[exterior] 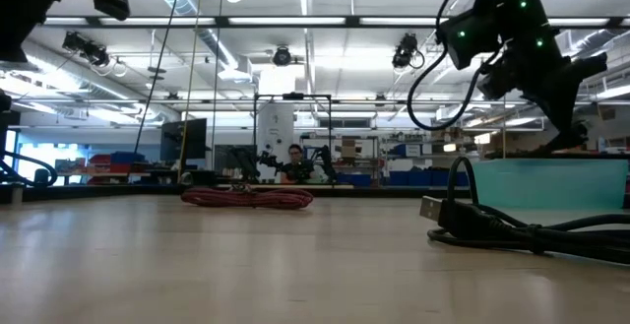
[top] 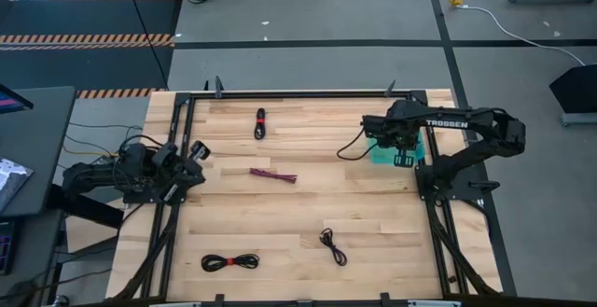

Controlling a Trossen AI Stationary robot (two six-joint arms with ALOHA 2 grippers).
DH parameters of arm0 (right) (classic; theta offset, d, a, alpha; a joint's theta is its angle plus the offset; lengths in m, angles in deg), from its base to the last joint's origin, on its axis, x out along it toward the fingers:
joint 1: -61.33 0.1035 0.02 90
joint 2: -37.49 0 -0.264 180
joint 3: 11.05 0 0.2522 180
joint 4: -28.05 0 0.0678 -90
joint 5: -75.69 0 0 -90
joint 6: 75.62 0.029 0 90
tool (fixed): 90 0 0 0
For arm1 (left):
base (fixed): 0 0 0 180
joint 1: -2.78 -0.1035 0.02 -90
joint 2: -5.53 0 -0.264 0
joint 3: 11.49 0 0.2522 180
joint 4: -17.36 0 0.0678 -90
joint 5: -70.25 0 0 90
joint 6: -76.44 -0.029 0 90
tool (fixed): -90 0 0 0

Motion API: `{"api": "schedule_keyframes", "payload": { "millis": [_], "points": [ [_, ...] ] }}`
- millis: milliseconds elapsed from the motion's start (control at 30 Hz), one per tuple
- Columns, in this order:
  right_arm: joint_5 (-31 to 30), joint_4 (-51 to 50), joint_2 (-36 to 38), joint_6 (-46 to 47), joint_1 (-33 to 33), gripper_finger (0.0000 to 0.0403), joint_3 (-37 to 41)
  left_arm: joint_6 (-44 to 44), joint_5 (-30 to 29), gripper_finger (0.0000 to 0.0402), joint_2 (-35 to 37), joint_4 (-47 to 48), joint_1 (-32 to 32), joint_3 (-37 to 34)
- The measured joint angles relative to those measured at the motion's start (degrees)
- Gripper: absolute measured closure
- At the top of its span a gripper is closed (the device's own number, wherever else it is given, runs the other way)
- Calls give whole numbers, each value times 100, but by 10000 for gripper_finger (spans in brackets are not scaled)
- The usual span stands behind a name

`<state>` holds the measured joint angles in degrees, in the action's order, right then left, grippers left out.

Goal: Pick and place USB-C Cables
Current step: Put the top right black charger cable into the bin, then put the red charger cable into the bin

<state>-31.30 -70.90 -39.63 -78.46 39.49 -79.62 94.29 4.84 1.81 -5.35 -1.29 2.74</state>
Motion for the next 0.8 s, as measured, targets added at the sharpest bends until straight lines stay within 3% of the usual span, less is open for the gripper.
{"api": "schedule_keyframes", "payload": {
  "millis": [233,400,533,667,800],
  "points": [
    [57,357,0,-22,-88,366,61,-353,-771,377,-2,62,0,0],
    [26,376,0,-25,-125,306,61,-351,-792,377,-2,66,2,-2],
    [-440,390,0,-32,-123,268,61,-198,-791,377,-2,75,2,-2],
    [-982,379,-4,-34,-69,246,-168,-153,-792,377,-2,81,2,-2],
    [-800,596,-4,48,94,240,-905,-199,-793,377,-2,209,2,-4]
  ]
}}
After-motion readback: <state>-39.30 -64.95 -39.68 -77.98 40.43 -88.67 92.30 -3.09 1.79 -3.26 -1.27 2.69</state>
